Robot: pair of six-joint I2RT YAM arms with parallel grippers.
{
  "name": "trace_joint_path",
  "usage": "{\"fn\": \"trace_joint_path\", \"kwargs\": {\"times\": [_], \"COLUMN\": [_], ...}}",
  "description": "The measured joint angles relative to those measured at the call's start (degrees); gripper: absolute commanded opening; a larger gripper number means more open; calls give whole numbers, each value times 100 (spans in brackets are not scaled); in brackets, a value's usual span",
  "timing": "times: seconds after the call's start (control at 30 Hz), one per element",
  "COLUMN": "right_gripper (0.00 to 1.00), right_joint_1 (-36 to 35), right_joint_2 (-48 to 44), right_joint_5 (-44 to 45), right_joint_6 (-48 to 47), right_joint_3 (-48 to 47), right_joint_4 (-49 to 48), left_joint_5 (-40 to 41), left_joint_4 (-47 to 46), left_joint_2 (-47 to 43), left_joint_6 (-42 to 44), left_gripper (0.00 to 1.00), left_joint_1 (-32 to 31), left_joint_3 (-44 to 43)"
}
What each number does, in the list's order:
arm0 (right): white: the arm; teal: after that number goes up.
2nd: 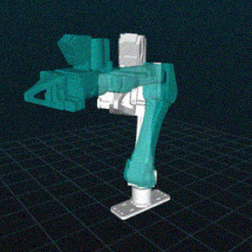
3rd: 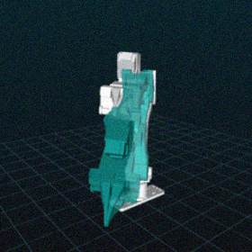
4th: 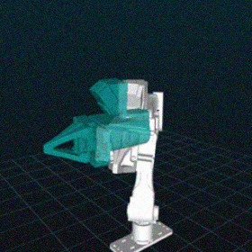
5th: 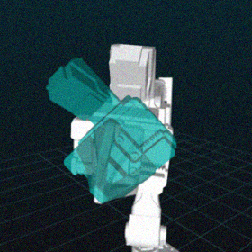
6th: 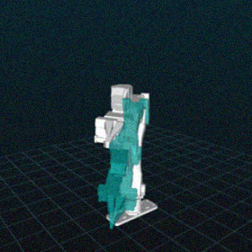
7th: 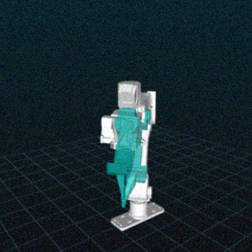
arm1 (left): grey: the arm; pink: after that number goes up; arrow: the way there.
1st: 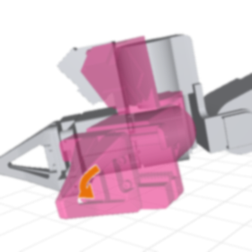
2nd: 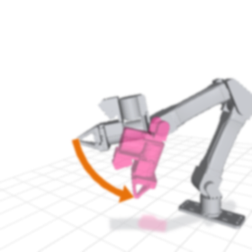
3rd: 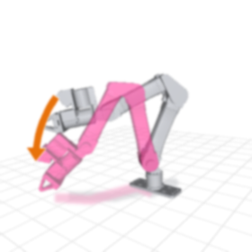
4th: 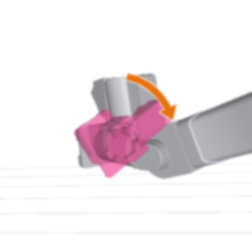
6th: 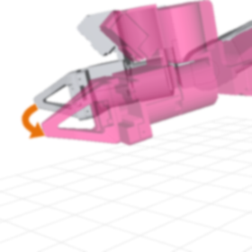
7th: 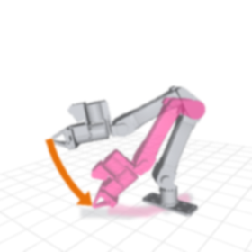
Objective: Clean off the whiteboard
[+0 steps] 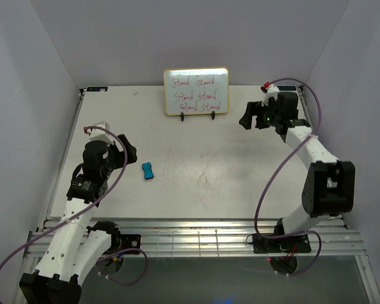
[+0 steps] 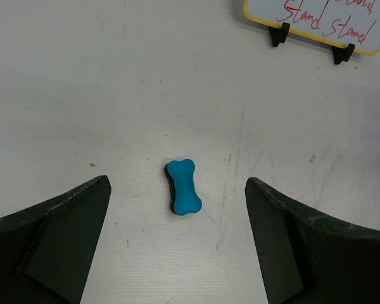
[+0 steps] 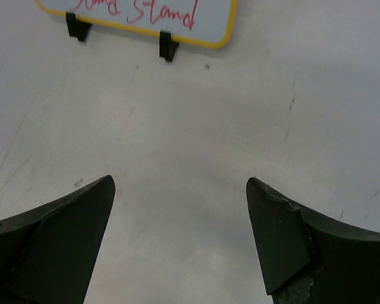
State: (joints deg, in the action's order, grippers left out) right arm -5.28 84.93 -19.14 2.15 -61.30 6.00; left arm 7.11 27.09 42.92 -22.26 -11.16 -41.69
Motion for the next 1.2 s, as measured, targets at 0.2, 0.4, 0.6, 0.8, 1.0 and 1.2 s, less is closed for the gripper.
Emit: {"fn": "trace_joint_path", "kwargs": {"times": [0.2,0.4,0.6,0.8,1.0,1.2], "right_gripper": [99,100,96,93,89,77], "right_joint_1": [109,387,496,479,367,256], "right_joint_2": [2114,3954,5626,6459,7370,7597], "right_joint_5": [-925,-2063,-2605,-3222,-3587,-3722], "right_joint_6": [-271,-208,20,997,2013,2715], "right_joint_3": [-2225,-4194,-6105,-6457,-7064,-7215], "right_joint_4": [-234,-201,94,-763,-1657,-2413], "left_joint_5": [-173,-203,-249,-308,-310,-330], "left_joint_4": [-68,-90,-188,-188,-186,-188], "left_joint_2": [199,232,308,402,426,426], "left_joint_6": [52,109,166,190,225,232], "left_gripper": [98,98,98,98,98,98], "left_joint_1": [0,-2,0,0,-2,-2], "left_joint_3": [0,0,0,2,2,4]}}
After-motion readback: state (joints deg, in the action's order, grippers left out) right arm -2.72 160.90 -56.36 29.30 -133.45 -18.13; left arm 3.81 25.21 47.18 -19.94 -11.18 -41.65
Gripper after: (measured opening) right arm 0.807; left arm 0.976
